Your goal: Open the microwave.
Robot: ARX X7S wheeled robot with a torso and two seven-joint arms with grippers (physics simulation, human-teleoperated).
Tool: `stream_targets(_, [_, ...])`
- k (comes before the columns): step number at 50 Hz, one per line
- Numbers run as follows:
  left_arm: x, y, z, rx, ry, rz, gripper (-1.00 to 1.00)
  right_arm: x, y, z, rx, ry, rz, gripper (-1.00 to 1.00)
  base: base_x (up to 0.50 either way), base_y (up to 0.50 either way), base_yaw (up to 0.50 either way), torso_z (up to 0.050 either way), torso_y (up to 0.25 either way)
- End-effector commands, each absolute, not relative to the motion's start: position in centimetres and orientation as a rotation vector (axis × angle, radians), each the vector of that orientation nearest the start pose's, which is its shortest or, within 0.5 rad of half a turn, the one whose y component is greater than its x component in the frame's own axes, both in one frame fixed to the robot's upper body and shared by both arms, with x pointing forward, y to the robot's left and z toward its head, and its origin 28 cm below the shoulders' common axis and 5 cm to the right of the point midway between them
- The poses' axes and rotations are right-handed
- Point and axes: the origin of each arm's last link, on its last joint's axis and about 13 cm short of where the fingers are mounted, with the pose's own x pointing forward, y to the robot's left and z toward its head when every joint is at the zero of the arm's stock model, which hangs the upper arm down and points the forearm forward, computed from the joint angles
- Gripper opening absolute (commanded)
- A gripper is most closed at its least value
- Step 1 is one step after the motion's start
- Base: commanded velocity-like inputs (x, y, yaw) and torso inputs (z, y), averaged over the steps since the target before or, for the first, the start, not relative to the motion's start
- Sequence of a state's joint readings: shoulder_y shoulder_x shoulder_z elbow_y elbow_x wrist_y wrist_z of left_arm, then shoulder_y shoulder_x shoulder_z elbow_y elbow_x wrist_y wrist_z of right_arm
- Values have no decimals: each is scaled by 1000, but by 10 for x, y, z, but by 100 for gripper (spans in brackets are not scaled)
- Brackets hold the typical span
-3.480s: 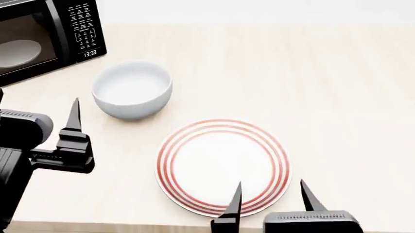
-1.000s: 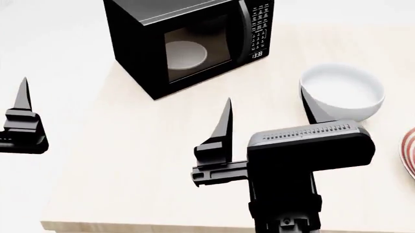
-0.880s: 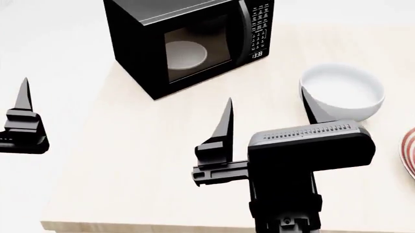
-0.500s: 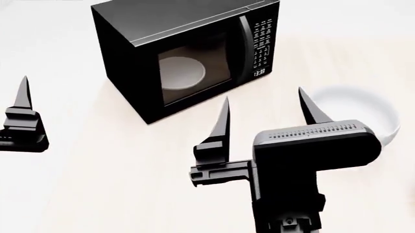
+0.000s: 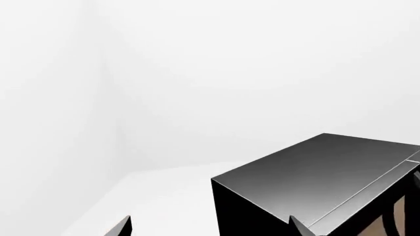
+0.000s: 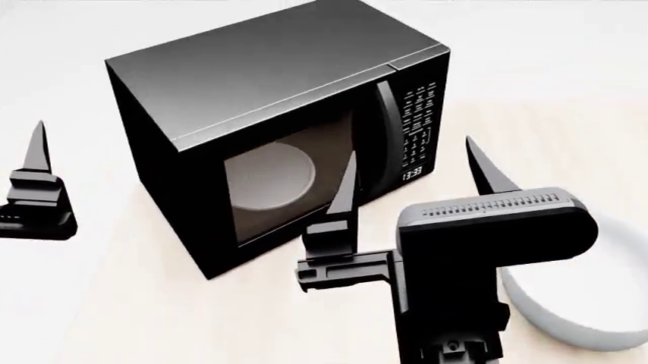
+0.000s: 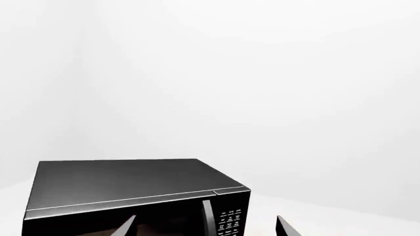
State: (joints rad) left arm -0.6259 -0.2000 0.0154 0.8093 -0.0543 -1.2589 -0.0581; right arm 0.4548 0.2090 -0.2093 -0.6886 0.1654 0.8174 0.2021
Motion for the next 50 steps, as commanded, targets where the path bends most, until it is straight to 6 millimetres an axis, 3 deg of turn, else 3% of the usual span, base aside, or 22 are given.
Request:
stream_targets(1, [237,236,226,162,-175,95,100,241,-87,191,-135,-291,76,100,500,0,0,0,0])
stream_targets(26, [236,236,228,142,-186,93,100,241,-87,191,-121,-305,50,100,500,0,0,0,0])
stream_targets(50, [235,237,229,134,-179,82,100,243,-87,187,-124,-294,66,100,0,0,0,0,-78])
